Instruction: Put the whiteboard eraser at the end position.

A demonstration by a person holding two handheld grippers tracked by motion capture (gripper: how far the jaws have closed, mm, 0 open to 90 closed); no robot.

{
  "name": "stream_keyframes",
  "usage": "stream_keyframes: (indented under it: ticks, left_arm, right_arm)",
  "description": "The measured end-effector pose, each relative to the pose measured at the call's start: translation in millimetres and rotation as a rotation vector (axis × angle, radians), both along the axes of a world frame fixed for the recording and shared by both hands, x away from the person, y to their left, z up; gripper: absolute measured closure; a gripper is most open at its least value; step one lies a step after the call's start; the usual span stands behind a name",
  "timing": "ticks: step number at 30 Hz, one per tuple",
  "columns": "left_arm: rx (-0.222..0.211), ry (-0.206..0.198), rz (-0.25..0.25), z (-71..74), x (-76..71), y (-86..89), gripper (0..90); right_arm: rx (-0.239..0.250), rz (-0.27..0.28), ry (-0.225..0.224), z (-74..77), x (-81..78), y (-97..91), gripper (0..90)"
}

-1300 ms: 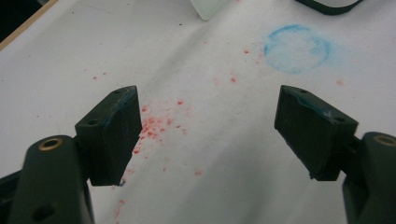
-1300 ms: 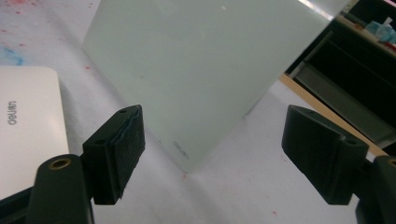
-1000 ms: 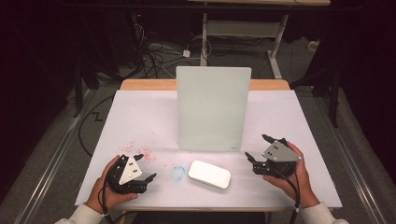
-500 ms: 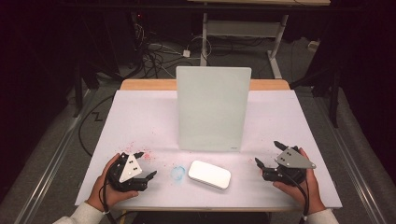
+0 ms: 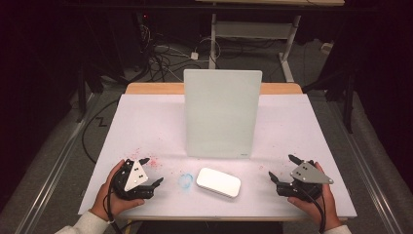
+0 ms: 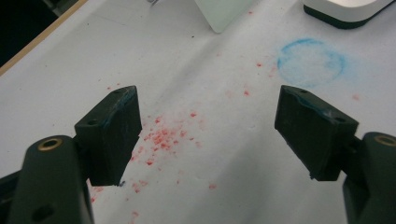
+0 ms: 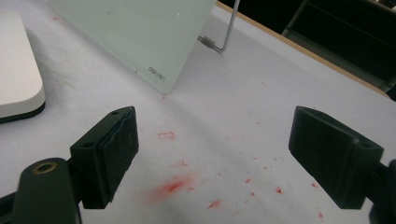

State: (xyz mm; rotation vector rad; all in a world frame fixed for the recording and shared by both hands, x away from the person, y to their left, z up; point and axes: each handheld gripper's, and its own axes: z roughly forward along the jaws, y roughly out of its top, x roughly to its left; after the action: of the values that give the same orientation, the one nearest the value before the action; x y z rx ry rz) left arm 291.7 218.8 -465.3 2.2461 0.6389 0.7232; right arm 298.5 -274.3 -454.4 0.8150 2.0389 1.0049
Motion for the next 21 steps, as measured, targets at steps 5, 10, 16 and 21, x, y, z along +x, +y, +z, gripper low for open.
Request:
stream_keyframes:
  ticks: [5, 10, 16, 21]
  left_arm:
    - [-0.003, -0.006, 0.001, 1.4, -2.1, 1.2, 22.1]
    - [-0.007, -0.005, 0.008, 1.5, -1.1, 3.0, 22.1]
    - [-0.002, -0.002, 0.010, 0.2, -0.4, 1.3, 22.1]
    - [-0.002, -0.002, 0.013, 0.5, -0.5, 1.8, 22.1]
  right_arm:
    - [-0.011, 0.002, -0.018, 3.0, -3.8, 2.2, 16.8]
    - [-0.012, -0.010, -0.042, 4.6, -3.2, 3.1, 17.7]
    - [-0.011, -0.016, -0.040, 4.6, -2.5, 0.0, 17.3]
    - [0.000, -0.021, -0.051, 7.1, -3.1, -1.9, 17.2]
